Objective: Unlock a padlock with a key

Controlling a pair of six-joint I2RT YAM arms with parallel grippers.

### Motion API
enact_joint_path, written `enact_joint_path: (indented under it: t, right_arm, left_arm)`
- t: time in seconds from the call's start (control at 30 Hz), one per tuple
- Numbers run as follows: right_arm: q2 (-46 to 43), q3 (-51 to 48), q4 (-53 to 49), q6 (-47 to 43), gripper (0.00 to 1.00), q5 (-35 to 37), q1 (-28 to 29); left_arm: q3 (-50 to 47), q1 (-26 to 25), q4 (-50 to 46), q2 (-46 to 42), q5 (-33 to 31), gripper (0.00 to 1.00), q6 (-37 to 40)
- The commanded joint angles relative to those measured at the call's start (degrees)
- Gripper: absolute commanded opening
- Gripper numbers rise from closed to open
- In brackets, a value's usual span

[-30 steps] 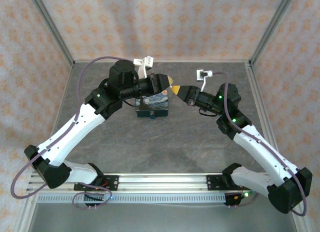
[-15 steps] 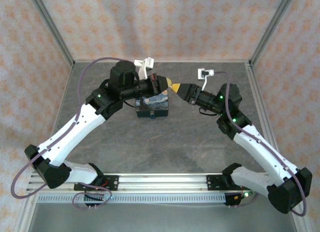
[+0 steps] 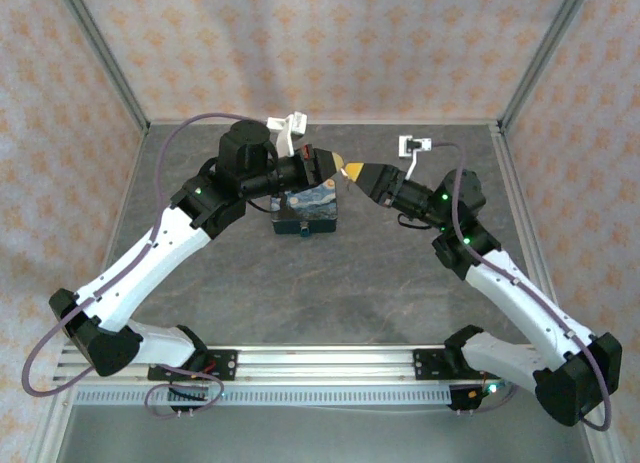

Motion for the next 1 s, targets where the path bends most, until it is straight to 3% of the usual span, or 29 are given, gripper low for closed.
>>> enact_joint_path:
  t: [0.0, 0.17, 0.5, 0.67, 0.73, 0.9, 0.97]
  right_arm:
    - [0.45, -0.57, 2.98, 0.10, 0.46, -0.33, -0.16]
    - [1.42, -0.08, 4.88, 1.35, 0.29, -1.89, -0.14]
    - [1.88, -0.64, 5.86, 2.39, 0.29, -2.62, -0.05]
    - [2.23, -0.70, 5.95, 2.50, 0.37, -2.89, 0.38]
    - [2.23, -0.72, 5.90, 2.50, 0.31, -2.81, 0.46]
    - [3.02, -0.42, 5.60, 2.59, 0.30, -3.30, 0.89]
    - [2.88, -0.68, 5.72, 2.63, 0.25, -2.91, 0.92]
  left_arm:
    - [-0.09, 0.13, 2.69, -0.59, -0.37, 0.00, -0.24]
    - [-0.09, 0.20, 3.07, -0.37, -0.94, 0.00, -0.48]
    - [-0.60, 0.23, 3.69, -0.59, -2.43, 0.00, -0.77]
    - [-1.27, 0.22, 4.30, -1.06, -2.79, 0.00, -1.08]
    - [-1.41, 0.21, 4.35, -1.16, -2.83, 0.00, -1.29]
    - [-2.28, 0.26, 4.88, -1.93, -3.62, 0.00, -1.55]
    - [-2.50, 0.25, 4.88, -2.19, -4.00, 0.00, -1.43]
